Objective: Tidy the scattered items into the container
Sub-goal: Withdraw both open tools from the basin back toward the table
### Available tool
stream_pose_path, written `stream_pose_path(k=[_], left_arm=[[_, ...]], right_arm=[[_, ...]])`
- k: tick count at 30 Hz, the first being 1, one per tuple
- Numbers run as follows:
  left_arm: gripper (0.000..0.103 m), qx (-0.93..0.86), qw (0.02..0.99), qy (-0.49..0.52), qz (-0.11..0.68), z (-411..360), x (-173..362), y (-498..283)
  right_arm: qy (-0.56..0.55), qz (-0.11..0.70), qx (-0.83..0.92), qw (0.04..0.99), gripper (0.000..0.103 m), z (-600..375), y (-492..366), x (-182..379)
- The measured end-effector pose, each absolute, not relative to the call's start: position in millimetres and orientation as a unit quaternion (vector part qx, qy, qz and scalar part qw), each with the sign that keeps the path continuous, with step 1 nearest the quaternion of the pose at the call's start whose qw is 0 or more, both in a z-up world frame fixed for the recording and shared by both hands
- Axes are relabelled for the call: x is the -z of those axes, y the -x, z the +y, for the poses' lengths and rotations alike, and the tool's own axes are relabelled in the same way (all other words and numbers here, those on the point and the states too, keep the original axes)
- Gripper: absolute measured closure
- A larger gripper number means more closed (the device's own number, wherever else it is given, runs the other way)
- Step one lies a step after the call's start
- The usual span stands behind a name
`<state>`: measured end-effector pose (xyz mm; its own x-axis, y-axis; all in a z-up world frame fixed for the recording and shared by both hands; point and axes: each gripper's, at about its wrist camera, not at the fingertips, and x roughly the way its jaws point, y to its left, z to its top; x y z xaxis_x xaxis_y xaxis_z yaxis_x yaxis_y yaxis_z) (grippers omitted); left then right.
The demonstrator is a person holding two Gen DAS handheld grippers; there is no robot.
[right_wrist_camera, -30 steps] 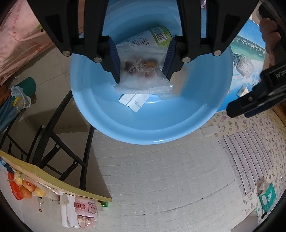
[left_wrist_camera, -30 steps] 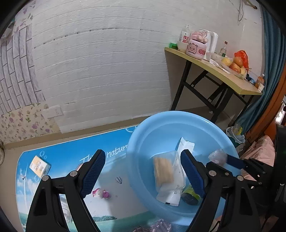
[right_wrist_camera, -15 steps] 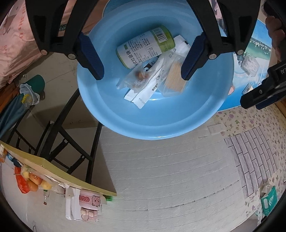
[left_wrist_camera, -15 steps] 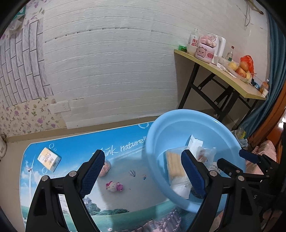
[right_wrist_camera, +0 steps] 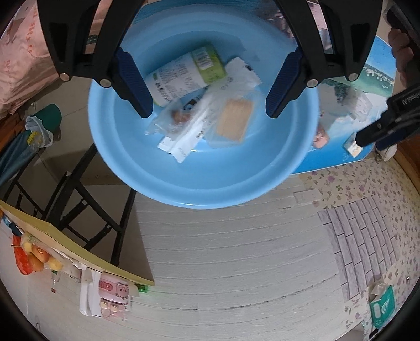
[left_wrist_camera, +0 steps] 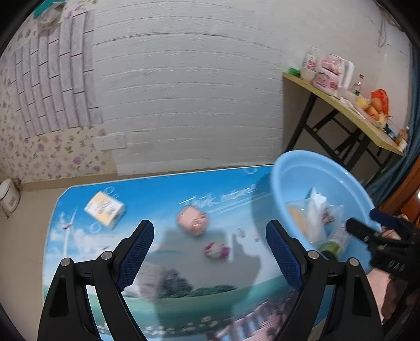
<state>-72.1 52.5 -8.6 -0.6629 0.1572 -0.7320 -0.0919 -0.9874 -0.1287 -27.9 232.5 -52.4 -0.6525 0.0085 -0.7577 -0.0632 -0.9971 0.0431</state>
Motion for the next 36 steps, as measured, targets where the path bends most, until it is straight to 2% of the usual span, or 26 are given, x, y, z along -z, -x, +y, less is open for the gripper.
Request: stream_pose_path(k=[20,29,36], left_arm=[[0.016,-0.902,0.015,0.425,-0.067,-38.7,37.0,44.4],[0.016,-0.9,0.055,0.432,-0.019,-40.1,55.1,38.5],[0.016,-0.887,0.08,0.455,-0.018,-44.5,74.3,47.3]], right_arm=[[0.386,-0.005,-0.918,-0.089,0.014,126.0,25.9,33.6],[0.395,-0.005,-0.912,-0.112,0.014,91.2,32.8,45.2],[0.398,0.031,-0.912,-0.091,0.017,74.1,38.5,56.5]])
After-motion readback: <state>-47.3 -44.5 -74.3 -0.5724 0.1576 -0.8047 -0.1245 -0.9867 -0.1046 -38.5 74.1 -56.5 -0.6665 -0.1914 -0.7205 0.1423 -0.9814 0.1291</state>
